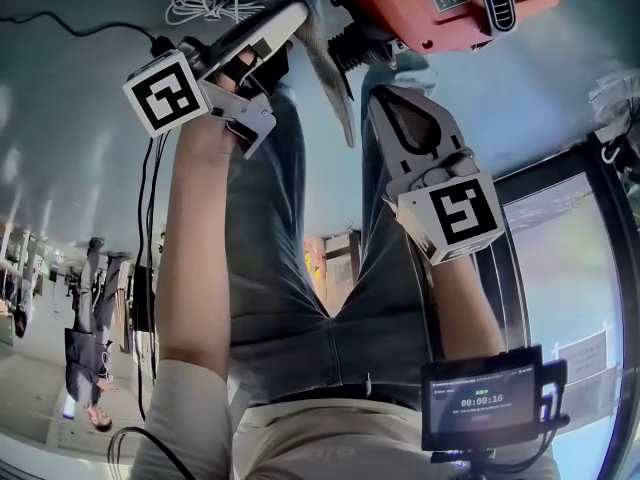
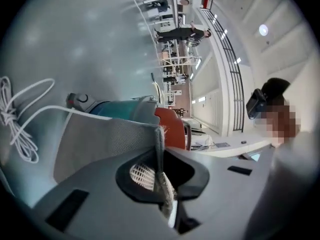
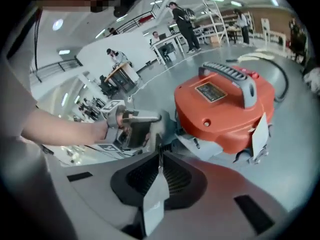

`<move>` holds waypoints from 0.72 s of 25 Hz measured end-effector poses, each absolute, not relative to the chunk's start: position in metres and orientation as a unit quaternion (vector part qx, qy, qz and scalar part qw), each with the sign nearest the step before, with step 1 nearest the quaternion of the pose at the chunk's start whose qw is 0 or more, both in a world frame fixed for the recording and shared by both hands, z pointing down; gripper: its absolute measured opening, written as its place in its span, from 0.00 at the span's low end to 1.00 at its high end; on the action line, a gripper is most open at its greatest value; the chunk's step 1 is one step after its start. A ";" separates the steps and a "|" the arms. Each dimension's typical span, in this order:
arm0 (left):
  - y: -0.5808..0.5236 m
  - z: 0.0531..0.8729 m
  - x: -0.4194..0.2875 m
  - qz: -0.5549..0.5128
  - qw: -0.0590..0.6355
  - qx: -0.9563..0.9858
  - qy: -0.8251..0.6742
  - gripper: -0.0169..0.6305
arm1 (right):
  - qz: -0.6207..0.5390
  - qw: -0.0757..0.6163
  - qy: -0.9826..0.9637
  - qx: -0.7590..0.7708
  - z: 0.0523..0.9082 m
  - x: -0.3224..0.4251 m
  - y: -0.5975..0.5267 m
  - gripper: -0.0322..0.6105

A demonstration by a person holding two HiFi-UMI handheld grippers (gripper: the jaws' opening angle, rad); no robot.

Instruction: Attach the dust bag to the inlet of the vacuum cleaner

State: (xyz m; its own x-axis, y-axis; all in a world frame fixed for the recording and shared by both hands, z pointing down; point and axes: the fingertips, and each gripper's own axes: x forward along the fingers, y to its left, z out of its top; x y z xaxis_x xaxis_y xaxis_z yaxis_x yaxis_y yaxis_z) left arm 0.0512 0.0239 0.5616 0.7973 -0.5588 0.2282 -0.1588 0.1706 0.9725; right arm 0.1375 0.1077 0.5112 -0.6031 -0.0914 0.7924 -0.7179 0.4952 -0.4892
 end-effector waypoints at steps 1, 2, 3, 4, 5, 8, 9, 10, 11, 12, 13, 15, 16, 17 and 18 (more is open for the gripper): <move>0.024 0.563 0.051 -0.153 0.716 0.618 -0.286 0.05 | 0.448 0.362 -0.782 0.240 0.510 0.133 0.113 0.06; 0.025 0.565 0.051 -0.165 0.722 0.606 -0.289 0.05 | 0.452 0.370 -0.779 0.227 0.510 0.130 0.119 0.07; 0.026 0.566 0.052 -0.173 0.726 0.598 -0.293 0.05 | 0.448 0.385 -0.776 0.221 0.512 0.129 0.126 0.12; 0.026 0.567 0.052 -0.177 0.728 0.592 -0.297 0.05 | 0.444 0.400 -0.770 0.222 0.515 0.128 0.131 0.18; 0.027 0.567 0.053 -0.178 0.729 0.589 -0.300 0.05 | 0.451 0.408 -0.761 0.227 0.518 0.127 0.134 0.21; 0.025 0.564 0.056 -0.177 0.728 0.589 -0.304 0.05 | 0.524 0.387 -0.719 0.241 0.535 0.117 0.142 0.42; 0.025 0.563 0.056 -0.177 0.728 0.589 -0.304 0.05 | 0.541 0.391 -0.707 0.234 0.546 0.114 0.147 0.44; 0.025 0.561 0.056 -0.180 0.728 0.588 -0.302 0.05 | 0.548 0.407 -0.696 0.222 0.558 0.111 0.156 0.43; 0.024 0.558 0.054 -0.185 0.729 0.587 -0.300 0.05 | 0.542 0.431 -0.690 0.211 0.570 0.111 0.163 0.42; 0.025 0.555 0.052 -0.194 0.728 0.586 -0.297 0.05 | 0.525 0.453 -0.689 0.210 0.577 0.114 0.166 0.20; 0.027 0.551 0.048 -0.203 0.726 0.586 -0.296 0.05 | 0.500 0.471 -0.694 0.218 0.579 0.119 0.164 0.08; 0.038 0.550 0.034 -0.217 0.723 0.581 -0.305 0.05 | 0.429 0.498 -0.713 0.243 0.569 0.131 0.153 0.08; 0.046 0.555 0.027 -0.219 0.725 0.573 -0.314 0.05 | 0.382 0.512 -0.725 0.257 0.560 0.136 0.145 0.08; 0.055 0.561 0.022 -0.216 0.730 0.562 -0.324 0.05 | 0.333 0.528 -0.734 0.268 0.553 0.141 0.138 0.08; 0.064 0.568 0.019 -0.212 0.736 0.550 -0.333 0.05 | 0.289 0.543 -0.740 0.273 0.550 0.146 0.133 0.08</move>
